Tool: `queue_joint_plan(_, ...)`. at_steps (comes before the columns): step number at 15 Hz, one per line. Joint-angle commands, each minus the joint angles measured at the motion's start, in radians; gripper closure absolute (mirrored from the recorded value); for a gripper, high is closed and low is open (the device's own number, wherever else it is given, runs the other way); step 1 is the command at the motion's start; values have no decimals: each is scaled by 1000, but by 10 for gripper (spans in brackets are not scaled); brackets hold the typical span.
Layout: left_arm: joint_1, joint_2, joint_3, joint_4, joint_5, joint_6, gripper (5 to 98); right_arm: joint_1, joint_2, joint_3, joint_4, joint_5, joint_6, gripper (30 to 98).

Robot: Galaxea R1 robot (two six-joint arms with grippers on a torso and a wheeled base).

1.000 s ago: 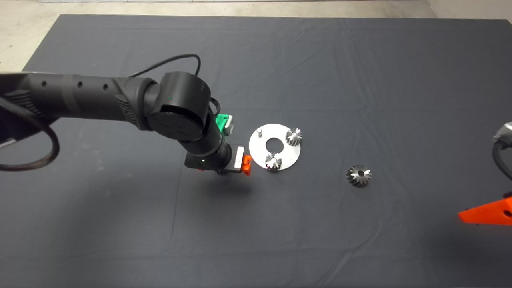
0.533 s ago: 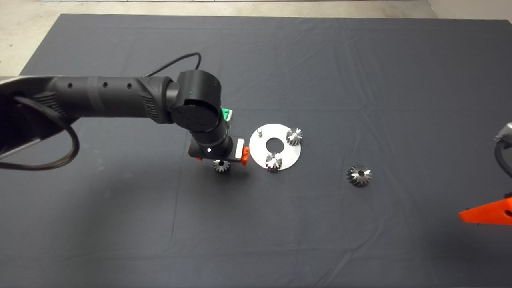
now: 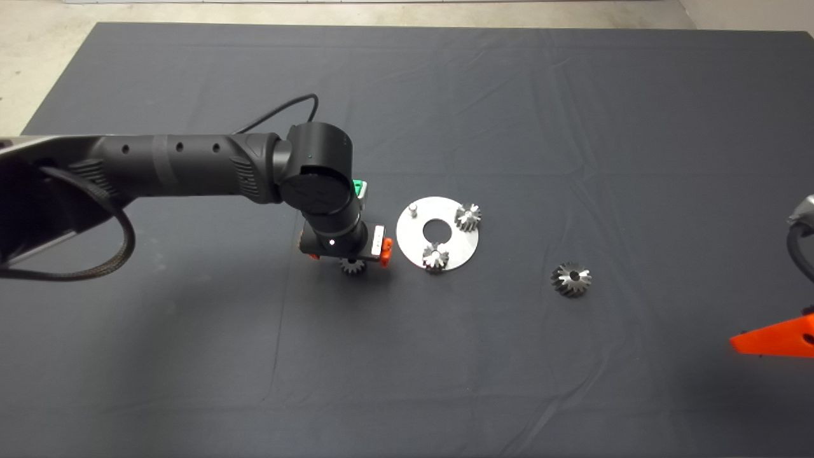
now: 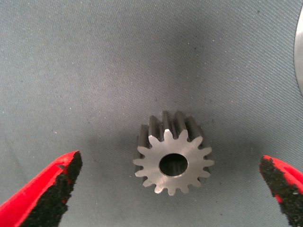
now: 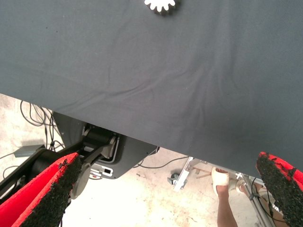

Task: Remove an incorrectly installed larger gear and replace it with the correct smaller gear

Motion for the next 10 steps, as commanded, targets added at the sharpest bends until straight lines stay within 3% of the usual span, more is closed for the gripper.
queue_joint_plan(1,-4,-3,-9,13,40,18,85,19,1,4,29,4,-1,308)
queue_joint_plan(5,-2,-3,-13,13,37,24,138,17,1,4,29,4,1,308)
queue_joint_plan(10,19,-5,-15,13,15,28,191,19,1,4,27,4,1,308)
